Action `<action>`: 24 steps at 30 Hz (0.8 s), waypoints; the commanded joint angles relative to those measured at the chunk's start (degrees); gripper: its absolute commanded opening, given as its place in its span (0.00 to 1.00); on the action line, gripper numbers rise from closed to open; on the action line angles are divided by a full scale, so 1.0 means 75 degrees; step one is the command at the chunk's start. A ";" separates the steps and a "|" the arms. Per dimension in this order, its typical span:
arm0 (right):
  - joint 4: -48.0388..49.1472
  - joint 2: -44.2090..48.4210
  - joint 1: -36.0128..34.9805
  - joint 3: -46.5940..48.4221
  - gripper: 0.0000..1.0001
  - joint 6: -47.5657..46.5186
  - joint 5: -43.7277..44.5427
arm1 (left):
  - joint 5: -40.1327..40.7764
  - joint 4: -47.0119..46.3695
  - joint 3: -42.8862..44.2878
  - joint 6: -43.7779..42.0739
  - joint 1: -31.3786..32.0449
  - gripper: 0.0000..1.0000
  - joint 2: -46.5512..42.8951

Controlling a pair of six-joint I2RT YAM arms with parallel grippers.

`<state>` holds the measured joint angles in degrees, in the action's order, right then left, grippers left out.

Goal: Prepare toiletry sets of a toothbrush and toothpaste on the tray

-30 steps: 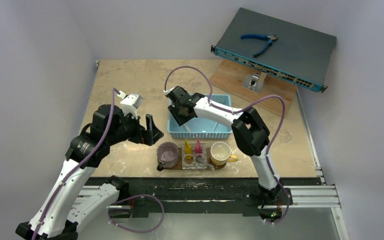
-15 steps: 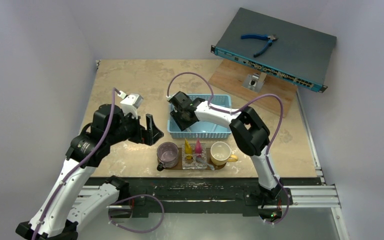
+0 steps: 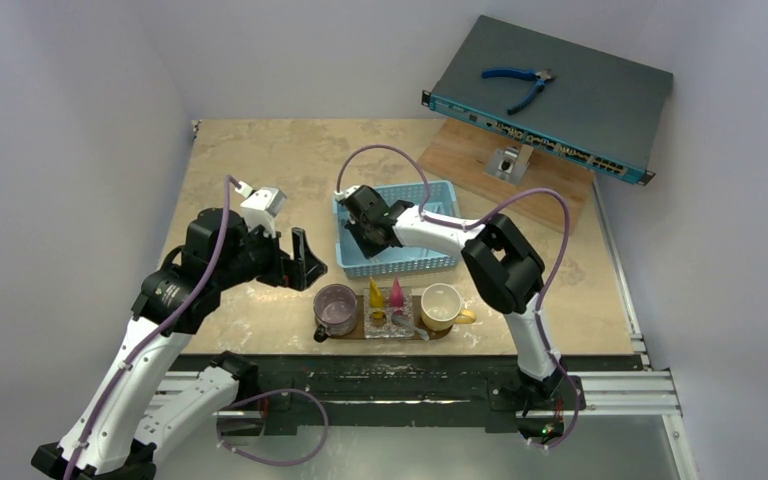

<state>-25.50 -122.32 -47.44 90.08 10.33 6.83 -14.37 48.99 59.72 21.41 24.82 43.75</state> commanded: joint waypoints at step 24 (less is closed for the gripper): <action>-0.0505 0.1942 0.0050 0.0083 0.00 -0.0317 0.1267 | 0.0122 -0.0037 0.0545 -0.0283 -0.0040 1.00 0.0188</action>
<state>-28.47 -111.50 -47.22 87.44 9.34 14.79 -13.65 49.15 61.43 20.32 24.80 45.01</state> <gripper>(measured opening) 0.032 0.998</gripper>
